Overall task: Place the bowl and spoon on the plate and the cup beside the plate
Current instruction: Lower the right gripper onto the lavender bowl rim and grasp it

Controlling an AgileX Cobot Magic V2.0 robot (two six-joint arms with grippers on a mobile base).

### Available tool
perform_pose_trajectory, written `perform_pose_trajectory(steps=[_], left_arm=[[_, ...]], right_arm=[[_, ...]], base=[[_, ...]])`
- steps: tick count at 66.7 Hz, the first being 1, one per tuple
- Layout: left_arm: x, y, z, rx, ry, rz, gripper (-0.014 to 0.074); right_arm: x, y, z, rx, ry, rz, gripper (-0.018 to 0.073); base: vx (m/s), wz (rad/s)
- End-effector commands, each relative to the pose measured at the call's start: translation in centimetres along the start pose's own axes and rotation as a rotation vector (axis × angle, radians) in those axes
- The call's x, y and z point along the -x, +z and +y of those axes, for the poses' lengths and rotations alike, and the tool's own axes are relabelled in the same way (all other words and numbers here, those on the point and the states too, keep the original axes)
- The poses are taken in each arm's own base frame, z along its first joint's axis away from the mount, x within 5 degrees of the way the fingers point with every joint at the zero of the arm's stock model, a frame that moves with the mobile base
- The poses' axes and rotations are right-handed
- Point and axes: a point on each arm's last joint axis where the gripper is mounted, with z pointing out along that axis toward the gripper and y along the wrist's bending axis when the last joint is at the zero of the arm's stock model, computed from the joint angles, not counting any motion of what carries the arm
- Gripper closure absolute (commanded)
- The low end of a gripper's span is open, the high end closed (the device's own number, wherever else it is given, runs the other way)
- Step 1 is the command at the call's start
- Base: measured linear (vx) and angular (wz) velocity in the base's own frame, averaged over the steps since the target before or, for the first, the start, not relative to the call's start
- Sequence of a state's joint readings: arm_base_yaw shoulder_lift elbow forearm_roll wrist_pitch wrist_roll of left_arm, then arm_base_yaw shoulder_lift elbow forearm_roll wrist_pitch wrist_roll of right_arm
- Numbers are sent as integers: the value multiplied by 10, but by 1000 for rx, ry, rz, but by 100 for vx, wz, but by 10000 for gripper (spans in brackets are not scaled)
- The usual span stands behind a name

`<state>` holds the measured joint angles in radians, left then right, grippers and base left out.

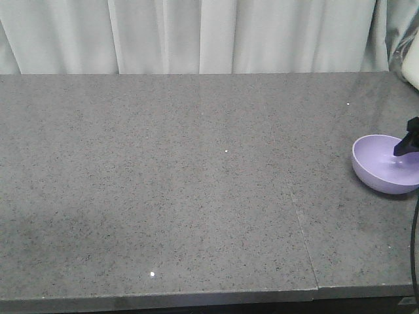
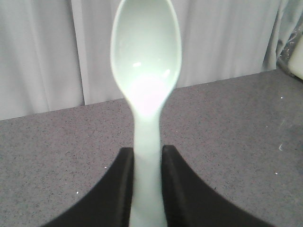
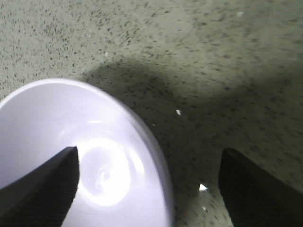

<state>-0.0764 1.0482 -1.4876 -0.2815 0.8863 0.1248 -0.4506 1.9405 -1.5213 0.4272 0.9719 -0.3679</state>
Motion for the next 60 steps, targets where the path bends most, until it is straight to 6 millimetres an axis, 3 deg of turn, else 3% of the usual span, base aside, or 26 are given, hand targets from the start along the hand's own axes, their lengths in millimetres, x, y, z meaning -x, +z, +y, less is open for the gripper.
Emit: perform_pose_trajectory(steps=[1,11,19,26,40,51,60], left_arm=[[12,-9,-4,-13,-3,-97,603],[12,-9,-4,-13,-3,-97,603],[12,-9,-4,-13,-3,-97,603],[12,-9,-4,-13,-3,-97,603],[12,-9,-4,-13,-3,-96,603],[12,-9,-4,-13,-3,-96,603],[12,-9,-4,-13,-3,-96,603]], right_arm=[[12,-22,14,-27,-35,-106,-24],[11,-17,13,-56,-15,-90,-8],[9,-17,11,-73,-6,-71,71],[8,-17,10,-84,-5,-60,209],[7,-16,10,-77,-2,-50,576],[9,-20,16,-32,7,-72,569],[18,-50,38,99,-40,-157,569]], base=[[0,0],[0,0],[0,0],[0,0],[0,0],[0,0],[0,0]])
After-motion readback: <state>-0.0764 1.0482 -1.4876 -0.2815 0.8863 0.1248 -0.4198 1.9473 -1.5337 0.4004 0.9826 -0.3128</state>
